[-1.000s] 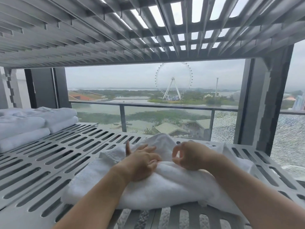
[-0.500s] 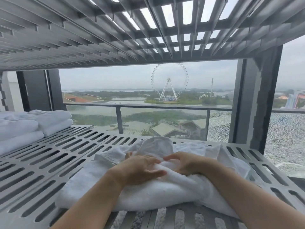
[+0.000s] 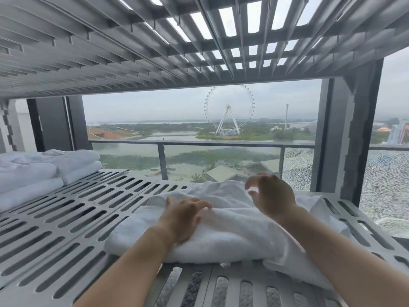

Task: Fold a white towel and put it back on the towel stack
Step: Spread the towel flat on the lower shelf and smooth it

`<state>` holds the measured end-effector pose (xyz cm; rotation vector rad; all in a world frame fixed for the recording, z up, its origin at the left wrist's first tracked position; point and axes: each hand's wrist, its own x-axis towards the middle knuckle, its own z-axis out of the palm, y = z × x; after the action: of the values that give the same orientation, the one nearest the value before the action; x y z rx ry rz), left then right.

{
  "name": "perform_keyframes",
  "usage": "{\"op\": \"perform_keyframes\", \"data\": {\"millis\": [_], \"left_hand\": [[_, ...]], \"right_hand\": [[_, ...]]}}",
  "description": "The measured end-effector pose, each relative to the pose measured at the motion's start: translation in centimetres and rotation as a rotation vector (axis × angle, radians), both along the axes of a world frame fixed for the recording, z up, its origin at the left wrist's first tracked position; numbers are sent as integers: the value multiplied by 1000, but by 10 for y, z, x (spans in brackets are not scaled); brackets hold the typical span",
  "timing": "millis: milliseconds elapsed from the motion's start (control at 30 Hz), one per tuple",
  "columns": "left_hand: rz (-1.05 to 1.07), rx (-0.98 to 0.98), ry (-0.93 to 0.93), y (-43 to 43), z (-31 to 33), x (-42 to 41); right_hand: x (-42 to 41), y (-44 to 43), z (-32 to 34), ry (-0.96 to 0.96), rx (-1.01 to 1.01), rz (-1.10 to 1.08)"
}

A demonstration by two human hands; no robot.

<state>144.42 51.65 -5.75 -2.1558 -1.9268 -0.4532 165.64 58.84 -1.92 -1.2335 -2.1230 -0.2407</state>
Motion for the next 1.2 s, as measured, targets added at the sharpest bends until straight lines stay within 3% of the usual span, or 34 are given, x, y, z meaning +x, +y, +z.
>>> {"op": "perform_keyframes", "data": {"millis": [67, 133, 267, 333, 467, 600, 667, 767, 833, 900, 1033, 1200], "left_hand": [[16, -47, -59, 0, 0, -4], [20, -87, -77, 0, 0, -4], [7, -25, 27, 2, 5, -3], [-55, 46, -1, 2, 8, -5], [-151, 100, -84, -2, 9, -12], [-77, 65, -110, -2, 11, -13], [-26, 107, -64, -3, 13, -10], [-62, 147, 34, -8, 16, 1], [-88, 120, 80, -14, 19, 8], [-64, 70, 125, -24, 24, 11], [-11, 42, 243, -54, 32, 2], [-53, 84, 247, -95, 31, -3]], "right_hand": [[5, -1, 11, 57, -213, 241], [1, -10, 17, -70, -504, 375], [-15, -22, 7, -465, -709, 241], [-17, -24, 3, -488, -699, 216], [-10, -21, 5, -332, -493, 206], [-5, -21, 12, -148, -139, 129], [0, -26, 12, -107, -61, 126], [17, -43, 8, -169, -339, 161], [29, -55, 6, -307, -510, 109], [40, -62, 8, -377, -422, 32], [53, -78, 11, -255, -216, 78], [52, -116, -6, -259, -359, 86]]}}
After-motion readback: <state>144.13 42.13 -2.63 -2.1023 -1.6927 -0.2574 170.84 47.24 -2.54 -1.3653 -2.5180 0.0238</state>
